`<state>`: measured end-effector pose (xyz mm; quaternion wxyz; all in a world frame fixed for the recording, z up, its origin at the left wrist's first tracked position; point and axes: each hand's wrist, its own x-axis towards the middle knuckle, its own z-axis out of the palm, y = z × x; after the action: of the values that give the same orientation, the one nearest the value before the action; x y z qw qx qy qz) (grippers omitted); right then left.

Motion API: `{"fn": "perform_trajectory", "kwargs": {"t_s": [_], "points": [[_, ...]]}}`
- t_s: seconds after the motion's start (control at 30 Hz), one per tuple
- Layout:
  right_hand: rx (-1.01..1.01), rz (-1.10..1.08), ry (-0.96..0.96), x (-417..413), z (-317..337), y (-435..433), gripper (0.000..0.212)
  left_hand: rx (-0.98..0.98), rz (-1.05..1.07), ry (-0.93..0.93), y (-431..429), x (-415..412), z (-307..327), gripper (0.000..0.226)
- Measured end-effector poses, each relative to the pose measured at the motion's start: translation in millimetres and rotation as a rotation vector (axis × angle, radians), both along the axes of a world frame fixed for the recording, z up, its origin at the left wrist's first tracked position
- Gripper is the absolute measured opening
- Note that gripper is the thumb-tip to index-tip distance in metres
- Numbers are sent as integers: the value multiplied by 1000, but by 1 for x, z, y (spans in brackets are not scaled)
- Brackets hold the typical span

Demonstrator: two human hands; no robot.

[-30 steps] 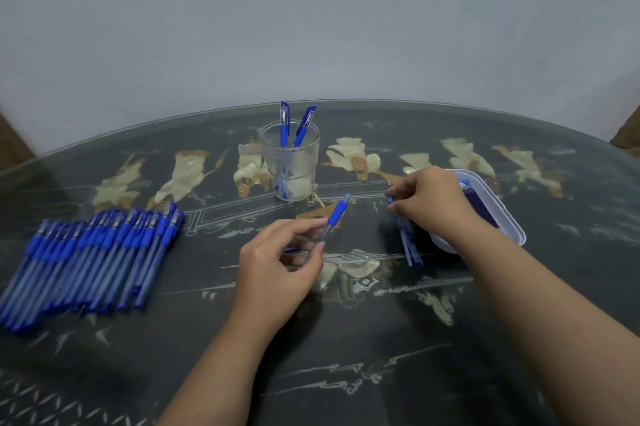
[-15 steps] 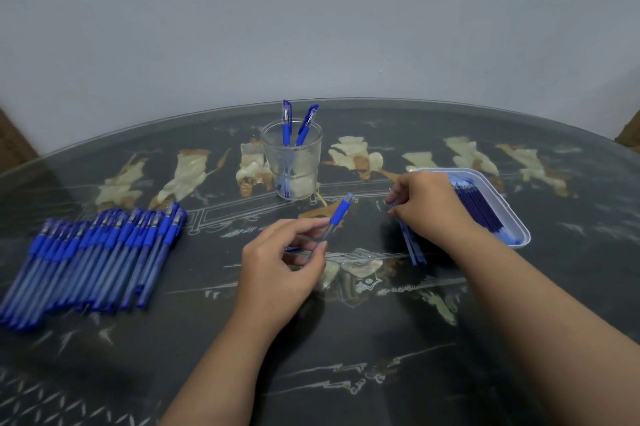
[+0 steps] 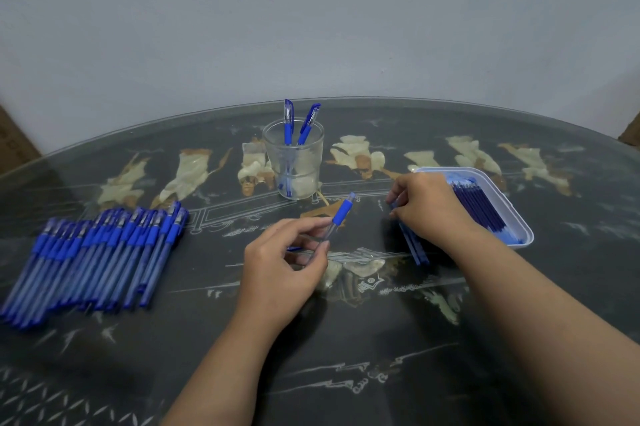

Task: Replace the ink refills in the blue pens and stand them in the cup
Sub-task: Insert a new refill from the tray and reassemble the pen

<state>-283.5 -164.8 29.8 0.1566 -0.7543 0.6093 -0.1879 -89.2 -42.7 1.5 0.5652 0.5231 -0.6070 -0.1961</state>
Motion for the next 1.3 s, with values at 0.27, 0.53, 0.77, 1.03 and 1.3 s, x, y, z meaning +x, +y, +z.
{"fn": "perform_trajectory", "kwargs": {"t_s": [0.27,0.53,0.77,1.03,1.3], "points": [[-5,-3,2,0,-2,-1,32,-2,4,-10,0,0,0,36],[-2,-9,11,2,0,0,30,2,7,0,0,0,0,36],[-23,-12,10,2,1,0,28,7,5,14,0,0,0,37],[-151,-208,-231,-11,3,9,16,-12,12,54,2,0,3,37],[-145,-419,-119,-39,-21,25,26,33,-12,131,3,-6,6,37]]}}
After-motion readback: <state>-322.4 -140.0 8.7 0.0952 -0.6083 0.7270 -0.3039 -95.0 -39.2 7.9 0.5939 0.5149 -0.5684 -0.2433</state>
